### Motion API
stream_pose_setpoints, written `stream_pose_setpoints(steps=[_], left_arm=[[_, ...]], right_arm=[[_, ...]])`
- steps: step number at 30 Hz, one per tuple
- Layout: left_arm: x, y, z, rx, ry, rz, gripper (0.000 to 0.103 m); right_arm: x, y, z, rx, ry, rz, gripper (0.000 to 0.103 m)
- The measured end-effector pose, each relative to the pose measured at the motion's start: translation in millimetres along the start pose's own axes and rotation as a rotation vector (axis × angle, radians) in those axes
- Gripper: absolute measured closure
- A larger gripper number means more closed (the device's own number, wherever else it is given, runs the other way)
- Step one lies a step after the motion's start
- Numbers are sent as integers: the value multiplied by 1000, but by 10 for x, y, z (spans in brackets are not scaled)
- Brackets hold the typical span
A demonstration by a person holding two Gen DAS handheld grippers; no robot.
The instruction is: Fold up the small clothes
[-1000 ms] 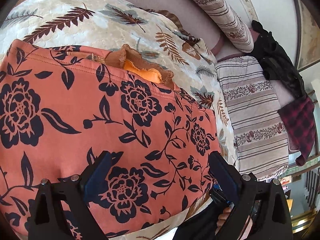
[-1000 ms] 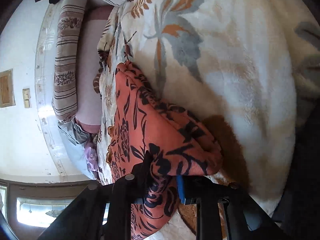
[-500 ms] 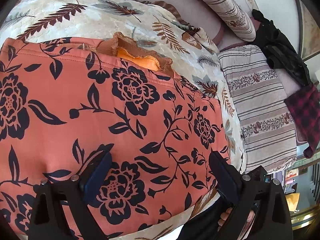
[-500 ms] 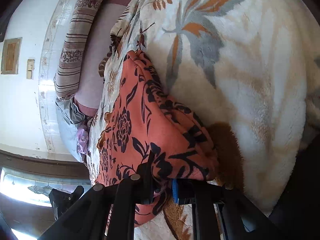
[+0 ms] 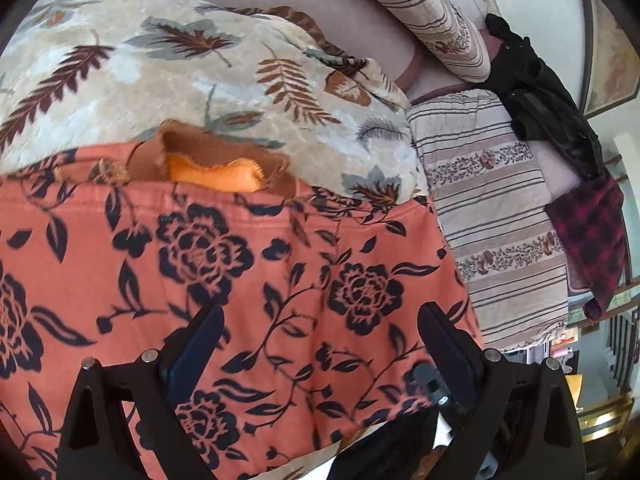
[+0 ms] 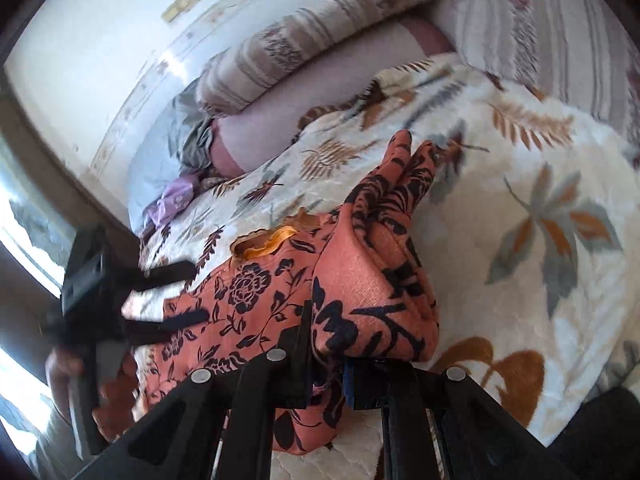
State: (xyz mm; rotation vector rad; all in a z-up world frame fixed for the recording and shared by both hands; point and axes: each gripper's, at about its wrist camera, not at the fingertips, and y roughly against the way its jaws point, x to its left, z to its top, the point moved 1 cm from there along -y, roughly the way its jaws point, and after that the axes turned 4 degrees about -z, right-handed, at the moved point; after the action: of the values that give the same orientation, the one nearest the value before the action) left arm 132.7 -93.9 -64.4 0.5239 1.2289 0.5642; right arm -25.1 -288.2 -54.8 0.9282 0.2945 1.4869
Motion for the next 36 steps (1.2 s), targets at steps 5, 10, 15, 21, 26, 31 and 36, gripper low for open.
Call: stream_pose_setpoints(steps=[5,10,15,21,26,31,36], left_arm=[[-578,-246,365,107,-116,17,6],[-1075,-799,487,254,-254,142,6],[-1418,-1455,317,394,-467,434,6],[-1434,-1663,191,411,-655,684,82],[-1115,-727,364,205,-492,490,83],[-360,587,311,-28,-286,314,84],[484,1482,79,-159,-147,215,84]], right_arm=[[332,-62,-80,-30,170,-47,92],[348,-70,-105,-40,224,-60,92],[381,-90,-121,-47,250,-63,92],[438,-83,-150,-49,287,-67,92],[605,-17,-151,-50,325,-16,92],[1329,11,-223,-51,445,102,92],[2171,-188,-473,9,574,222,92]])
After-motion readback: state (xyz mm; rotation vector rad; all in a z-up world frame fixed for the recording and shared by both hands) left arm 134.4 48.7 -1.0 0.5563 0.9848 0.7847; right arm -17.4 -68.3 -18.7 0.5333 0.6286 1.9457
